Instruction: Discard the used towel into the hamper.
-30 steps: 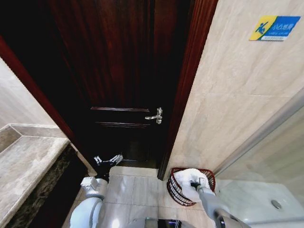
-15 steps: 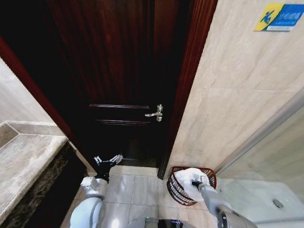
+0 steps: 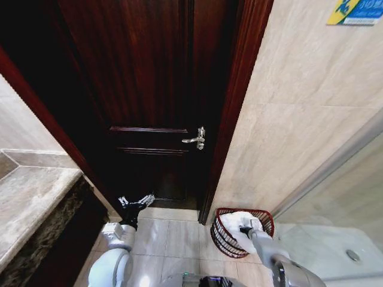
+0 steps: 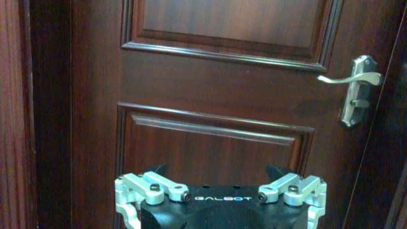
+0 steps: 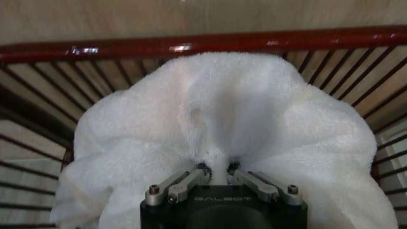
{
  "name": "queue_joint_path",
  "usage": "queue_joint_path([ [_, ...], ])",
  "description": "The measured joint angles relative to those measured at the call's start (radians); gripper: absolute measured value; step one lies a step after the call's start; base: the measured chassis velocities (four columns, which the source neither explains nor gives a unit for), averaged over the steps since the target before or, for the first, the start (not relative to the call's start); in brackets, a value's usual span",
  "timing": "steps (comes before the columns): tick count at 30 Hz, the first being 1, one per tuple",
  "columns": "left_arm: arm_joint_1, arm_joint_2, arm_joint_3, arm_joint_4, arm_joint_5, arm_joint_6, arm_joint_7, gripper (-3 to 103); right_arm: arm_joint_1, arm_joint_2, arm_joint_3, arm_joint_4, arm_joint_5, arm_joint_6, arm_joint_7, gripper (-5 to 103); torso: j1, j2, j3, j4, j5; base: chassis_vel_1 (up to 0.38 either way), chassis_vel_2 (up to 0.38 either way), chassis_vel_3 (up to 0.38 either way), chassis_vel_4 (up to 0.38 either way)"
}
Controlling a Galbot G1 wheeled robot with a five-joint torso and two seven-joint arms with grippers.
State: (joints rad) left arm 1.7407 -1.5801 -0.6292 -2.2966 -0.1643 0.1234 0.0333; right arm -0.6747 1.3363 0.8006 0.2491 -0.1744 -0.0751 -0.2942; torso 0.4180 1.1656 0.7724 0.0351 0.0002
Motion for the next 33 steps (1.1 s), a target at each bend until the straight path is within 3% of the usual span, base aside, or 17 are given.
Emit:
queue_joint_path([
  [1,0.0,0.0,0.0,0.0,0.0,0.0,0.0,100,0.0,0.0,0.0,0.0,0.0,0.0,0.0,9,0.0,0.0,0.0,0.0,0.0,0.0,0.0,0.0,0.0],
  [8,0.0,0.0,0.0,0.0,0.0,0.0,0.0,100,-0.177,-0.031,-0.112,0.316,0.088,-0.075,-0.009,37,-0.002,-0.005,-0.002,0.0005,0.001,0.0,0.0,0.0,0.0],
  [10,0.0,0.0,0.0,0.0,0.0,0.0,0.0,100,-0.27,-0.062,-0.144,0.464,0.156,-0.104,-0.016,48,-0.002,-0.004,-0.002,-0.0002,0.0005,0.0,0.0,0.0,0.0],
  [11,0.0,0.0,0.0,0.0,0.0,0.0,0.0,100,-0.27,-0.062,-0.144,0.464,0.156,-0.104,-0.016,48,-0.002,-0.004,-0.002,-0.0002,0.0005,0.0,0.0,0.0,0.0],
  [13,0.0,0.0,0.0,0.0,0.0,0.0,0.0,100,-0.374,-0.098,-0.163,0.627,0.253,-0.117,-0.018,58,-0.002,-0.002,-0.001,-0.0003,0.0004,0.0,0.0,0.0,0.0],
  [14,0.0,0.0,0.0,0.0,0.0,0.0,0.0,100,-0.417,-0.111,-0.165,0.691,0.29,-0.12,-0.018,58,-0.001,-0.002,-0.001,-0.0004,-0.0004,0.0,0.0,0.0,0.0],
  [16,0.0,0.0,0.0,0.0,0.0,0.0,0.0,100,-0.523,-0.131,-0.157,0.842,0.36,-0.121,-0.018,70,-0.001,0.0,0.0,0.0002,-0.0004,0.0,0.0,0.0,0.0],
  [20,0.0,0.0,0.0,0.0,0.0,0.0,0.0,100,-0.657,-0.132,-0.125,0.999,0.411,-0.12,-0.014,80,0.0,0.001,0.001,-0.0005,-0.0001,0.0,0.0,0.0,0.0],
  [23,0.0,0.0,0.0,0.0,0.0,0.0,0.0,100,-0.799,-0.102,-0.084,1.102,0.423,-0.05,0.003,96,0.0,0.003,0.002,-0.0006,0.0001,0.0,0.0,0.0,0.0],
  [27,0.0,0.0,0.0,0.0,0.0,0.0,0.0,100,-0.864,-0.07,-0.072,1.124,0.42,0.01,0.009,100,0.001,0.004,0.002,-0.0003,-0.0006,0.0,0.0,0.0,0.0],
  [33,0.0,0.0,0.0,0.0,0.0,0.0,0.0,100,-0.856,-0.011,-0.079,1.081,0.369,0.042,0.019,100,0.002,0.005,0.003,-0.0002,-0.0001,0.0,0.0,0.0,0.0],
])
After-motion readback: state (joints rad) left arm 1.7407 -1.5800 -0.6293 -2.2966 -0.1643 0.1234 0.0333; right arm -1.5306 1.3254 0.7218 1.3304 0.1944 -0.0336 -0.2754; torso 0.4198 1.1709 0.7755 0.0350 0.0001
